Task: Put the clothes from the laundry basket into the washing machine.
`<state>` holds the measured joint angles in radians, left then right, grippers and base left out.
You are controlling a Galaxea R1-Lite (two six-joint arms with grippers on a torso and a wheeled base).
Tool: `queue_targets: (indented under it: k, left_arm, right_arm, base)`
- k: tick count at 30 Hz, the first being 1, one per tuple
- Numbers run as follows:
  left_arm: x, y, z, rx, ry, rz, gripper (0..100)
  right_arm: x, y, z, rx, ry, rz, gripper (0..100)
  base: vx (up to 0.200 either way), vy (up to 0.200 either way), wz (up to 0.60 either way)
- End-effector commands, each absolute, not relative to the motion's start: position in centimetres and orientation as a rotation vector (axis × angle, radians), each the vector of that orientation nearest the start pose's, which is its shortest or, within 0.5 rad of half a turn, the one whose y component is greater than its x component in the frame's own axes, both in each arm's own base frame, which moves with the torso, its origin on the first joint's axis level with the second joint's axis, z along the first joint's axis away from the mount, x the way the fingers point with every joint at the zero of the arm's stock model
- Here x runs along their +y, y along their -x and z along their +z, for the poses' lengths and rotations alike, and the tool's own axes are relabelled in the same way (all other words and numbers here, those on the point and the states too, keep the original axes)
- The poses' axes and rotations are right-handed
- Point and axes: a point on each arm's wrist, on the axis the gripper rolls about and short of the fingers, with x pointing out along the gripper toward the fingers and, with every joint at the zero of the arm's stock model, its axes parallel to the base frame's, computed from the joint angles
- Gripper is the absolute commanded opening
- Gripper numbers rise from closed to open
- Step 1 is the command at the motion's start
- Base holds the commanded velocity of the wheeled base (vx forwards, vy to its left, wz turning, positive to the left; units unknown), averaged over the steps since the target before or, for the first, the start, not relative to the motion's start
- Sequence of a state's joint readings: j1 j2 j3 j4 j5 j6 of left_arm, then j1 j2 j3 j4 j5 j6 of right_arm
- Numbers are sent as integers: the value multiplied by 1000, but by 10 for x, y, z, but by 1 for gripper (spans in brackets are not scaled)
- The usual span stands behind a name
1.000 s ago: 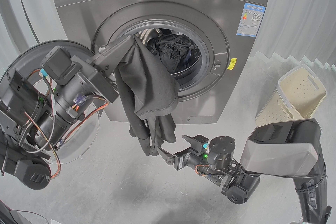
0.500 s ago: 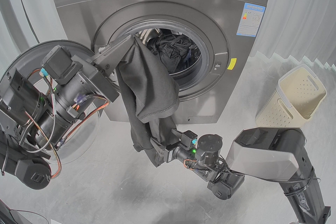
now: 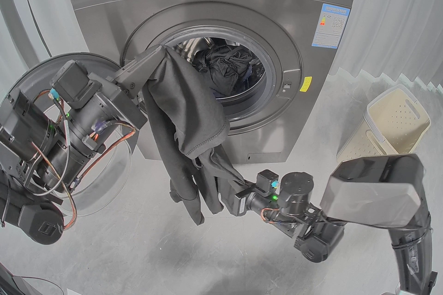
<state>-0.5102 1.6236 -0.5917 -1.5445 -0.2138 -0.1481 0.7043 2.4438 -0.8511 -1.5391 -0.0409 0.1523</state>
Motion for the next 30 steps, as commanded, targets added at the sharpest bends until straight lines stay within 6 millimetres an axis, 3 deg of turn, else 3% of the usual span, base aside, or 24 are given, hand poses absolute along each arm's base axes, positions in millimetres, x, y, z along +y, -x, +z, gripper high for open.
queue_targets:
  k: [1,6,9,17,30]
  left_arm:
    - [-112,-233,236,-456,203,-676,0]
    - [-102,-238,235,-445,223,-642,0]
    - [-98,-238,231,-431,221,-628,0]
    - [-95,-237,219,-381,216,-614,0]
    - [-85,-250,197,-298,198,-574,0]
  right_arm:
    - [212,-278,73,58,-113,624,0]
    - [167,-262,98,44,-107,568,0]
    - [154,-259,108,17,-119,543,0]
    - [129,-284,143,-139,-151,446,0]
    - [116,-291,193,-338,-182,405,0]
  base:
    - [0,0,0]
    - [0,0,0]
    - [0,0,0]
    - [0,0,0]
    - [0,0,0]
